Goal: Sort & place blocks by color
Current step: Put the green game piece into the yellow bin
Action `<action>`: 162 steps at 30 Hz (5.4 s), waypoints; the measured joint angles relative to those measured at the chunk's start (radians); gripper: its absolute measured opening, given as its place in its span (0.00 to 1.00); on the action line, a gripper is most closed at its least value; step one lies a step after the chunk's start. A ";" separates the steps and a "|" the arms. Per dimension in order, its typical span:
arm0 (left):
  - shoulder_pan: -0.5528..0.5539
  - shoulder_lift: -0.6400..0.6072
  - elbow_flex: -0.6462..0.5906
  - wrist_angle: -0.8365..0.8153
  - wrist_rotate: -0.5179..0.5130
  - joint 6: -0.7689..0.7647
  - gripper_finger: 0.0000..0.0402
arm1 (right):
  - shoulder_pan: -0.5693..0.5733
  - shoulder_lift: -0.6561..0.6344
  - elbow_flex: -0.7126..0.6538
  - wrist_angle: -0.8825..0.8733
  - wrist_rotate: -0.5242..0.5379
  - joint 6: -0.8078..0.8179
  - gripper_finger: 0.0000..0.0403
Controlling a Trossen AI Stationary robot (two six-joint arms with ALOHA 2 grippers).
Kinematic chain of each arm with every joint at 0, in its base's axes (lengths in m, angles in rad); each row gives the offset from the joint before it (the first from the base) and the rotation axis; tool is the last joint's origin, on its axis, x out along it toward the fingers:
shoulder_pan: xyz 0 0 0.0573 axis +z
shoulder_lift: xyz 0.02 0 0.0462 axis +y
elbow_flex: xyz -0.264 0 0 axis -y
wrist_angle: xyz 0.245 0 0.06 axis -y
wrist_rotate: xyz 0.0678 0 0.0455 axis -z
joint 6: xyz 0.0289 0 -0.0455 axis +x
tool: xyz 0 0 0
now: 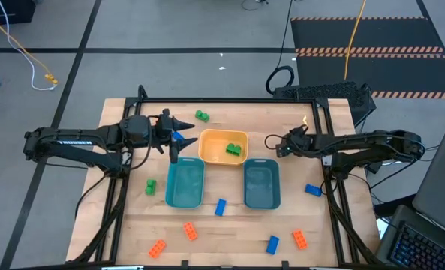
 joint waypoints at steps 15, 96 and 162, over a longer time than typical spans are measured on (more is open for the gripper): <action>0.000 0.000 0.000 0.000 -0.001 -0.002 0.61 | 0.000 0.000 -0.015 0.004 0.011 -0.096 0.44; 0.024 0.003 -0.001 0.098 -0.064 0.074 0.61 | 0.188 0.370 0.410 0.710 -0.257 -0.915 0.32; -0.073 0.257 0.000 0.036 -0.066 -0.124 0.61 | 0.188 0.370 0.366 0.752 -0.231 -0.993 0.33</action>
